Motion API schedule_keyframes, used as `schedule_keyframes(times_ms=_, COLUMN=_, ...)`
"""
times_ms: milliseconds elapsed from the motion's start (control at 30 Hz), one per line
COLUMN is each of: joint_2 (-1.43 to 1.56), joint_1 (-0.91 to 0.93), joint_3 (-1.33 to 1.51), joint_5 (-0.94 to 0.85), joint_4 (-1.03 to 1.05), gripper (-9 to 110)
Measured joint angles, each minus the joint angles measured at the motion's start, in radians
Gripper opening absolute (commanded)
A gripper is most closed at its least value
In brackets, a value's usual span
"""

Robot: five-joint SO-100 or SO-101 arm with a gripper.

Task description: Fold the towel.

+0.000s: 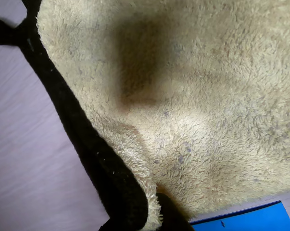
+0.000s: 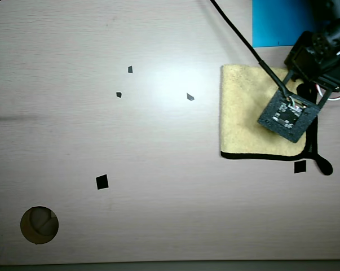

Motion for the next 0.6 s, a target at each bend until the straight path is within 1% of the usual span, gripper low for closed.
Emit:
schedule_keyframes(times_ms=300, joint_2=-0.035, joint_1=-0.021, joint_3=-0.006, joint_5=0.052, joint_4=-0.006, gripper=2)
schedule_keyframes(times_ms=600, joint_2=-0.043, joint_1=-0.035, joint_3=-0.026, joint_5=0.103, joint_4=0.006, gripper=9)
